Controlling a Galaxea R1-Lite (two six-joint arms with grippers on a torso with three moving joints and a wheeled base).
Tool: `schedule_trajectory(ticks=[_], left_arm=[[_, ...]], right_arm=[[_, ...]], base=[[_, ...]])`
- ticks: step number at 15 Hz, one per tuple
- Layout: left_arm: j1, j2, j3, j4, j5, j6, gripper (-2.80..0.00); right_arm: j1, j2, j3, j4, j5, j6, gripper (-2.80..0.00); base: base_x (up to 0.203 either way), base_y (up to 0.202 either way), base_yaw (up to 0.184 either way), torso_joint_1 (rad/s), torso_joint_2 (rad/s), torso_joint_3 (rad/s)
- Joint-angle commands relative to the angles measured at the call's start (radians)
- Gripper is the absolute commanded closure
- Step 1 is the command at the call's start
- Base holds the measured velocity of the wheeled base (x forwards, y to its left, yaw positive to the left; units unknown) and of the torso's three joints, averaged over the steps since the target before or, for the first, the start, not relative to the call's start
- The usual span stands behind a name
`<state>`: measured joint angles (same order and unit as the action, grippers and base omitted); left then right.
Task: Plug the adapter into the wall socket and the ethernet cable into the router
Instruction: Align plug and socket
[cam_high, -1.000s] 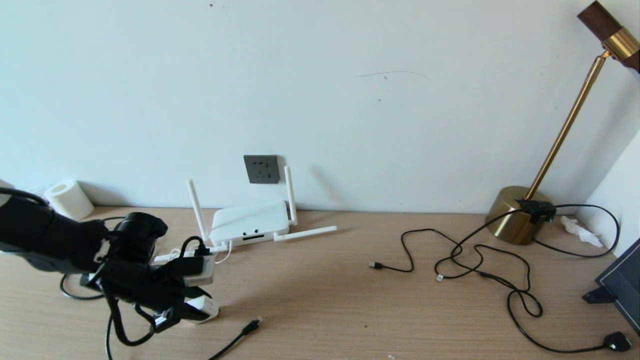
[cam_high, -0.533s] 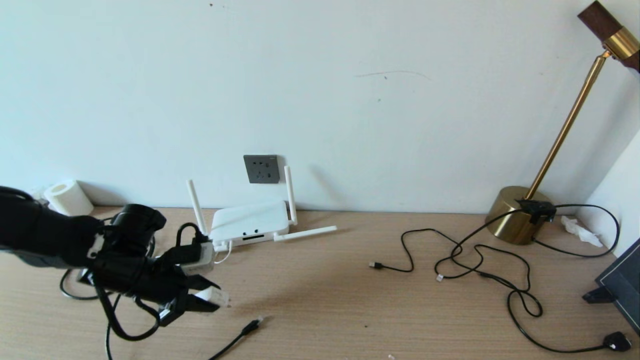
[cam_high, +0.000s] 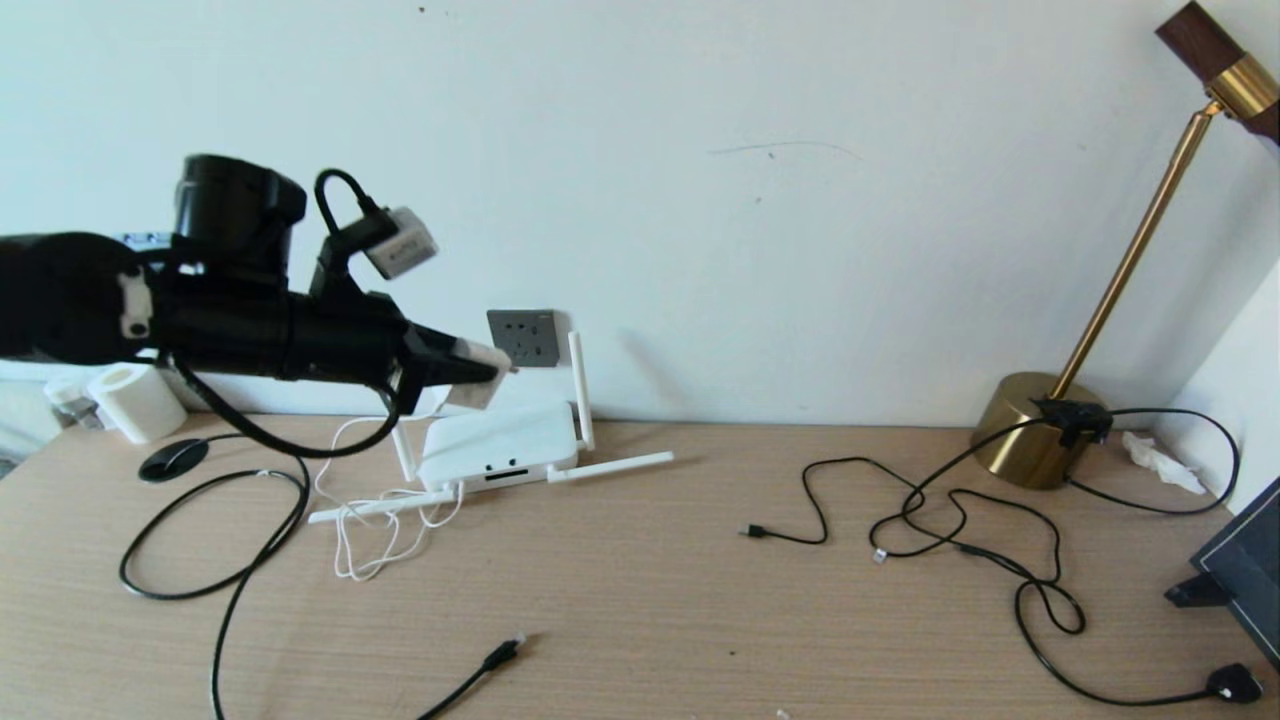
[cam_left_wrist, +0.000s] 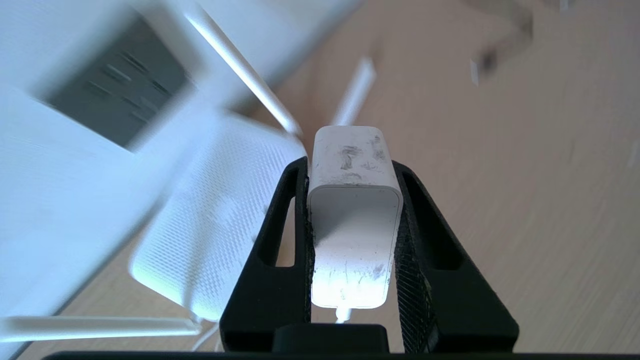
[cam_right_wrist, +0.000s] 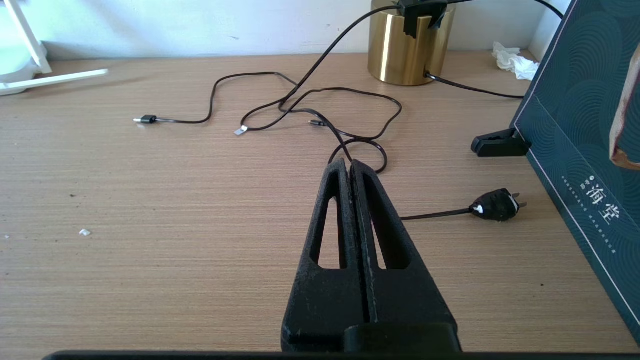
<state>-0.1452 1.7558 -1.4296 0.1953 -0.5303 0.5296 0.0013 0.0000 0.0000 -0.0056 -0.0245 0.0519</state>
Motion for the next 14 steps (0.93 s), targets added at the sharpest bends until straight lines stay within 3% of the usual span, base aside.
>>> schedule_trajectory(ticks=[1,4,5,6,8,9,12,14], left_arm=[[-0.049,-0.101,-0.059,0.003,0.042,-0.233,0.0],[-0.12,-0.16,-0.108,0.001,0.12,-0.64,0.0],[-0.136,-0.164,-0.125,-0.002,0.163,-0.771,0.0],[-0.146,-0.163,-0.128,-0.005,0.251,-0.875,0.0],[-0.15,-0.15,-0.045,-0.046,0.43,-0.913,0.0],[-0.153,-0.139,0.013,-0.126,0.5,-0.915,0.0],[-0.186,-0.045,0.185,-0.546,0.716,-0.877,0.0],[-0.194,-0.003,0.311,-0.777,0.762,-0.775,0.0]], right_arm=[[0.0,0.002,0.0,-0.001,0.0,0.0,0.0],[0.0,0.002,0.0,-0.001,0.0,0.0,0.0],[0.0,0.002,0.0,-0.001,0.0,0.0,0.0],[0.0,0.002,0.0,-0.001,0.0,0.0,0.0],[0.0,0.002,0.0,-0.001,0.0,0.0,0.0],[0.0,0.002,0.0,-0.001,0.0,0.0,0.0],[0.0,0.002,0.0,-0.001,0.0,0.0,0.0],[0.0,0.002,0.0,-0.001,0.0,0.0,0.0]], base=[[0.0,0.0,0.0,0.0,0.0,0.0],[0.0,0.0,0.0,0.0,0.0,0.0],[0.0,0.0,0.0,0.0,0.0,0.0],[0.0,0.0,0.0,0.0,0.0,0.0],[0.0,0.0,0.0,0.0,0.0,0.0],[0.0,0.0,0.0,0.0,0.0,0.0],[0.0,0.0,0.0,0.0,0.0,0.0],[0.0,0.0,0.0,0.0,0.0,0.0]])
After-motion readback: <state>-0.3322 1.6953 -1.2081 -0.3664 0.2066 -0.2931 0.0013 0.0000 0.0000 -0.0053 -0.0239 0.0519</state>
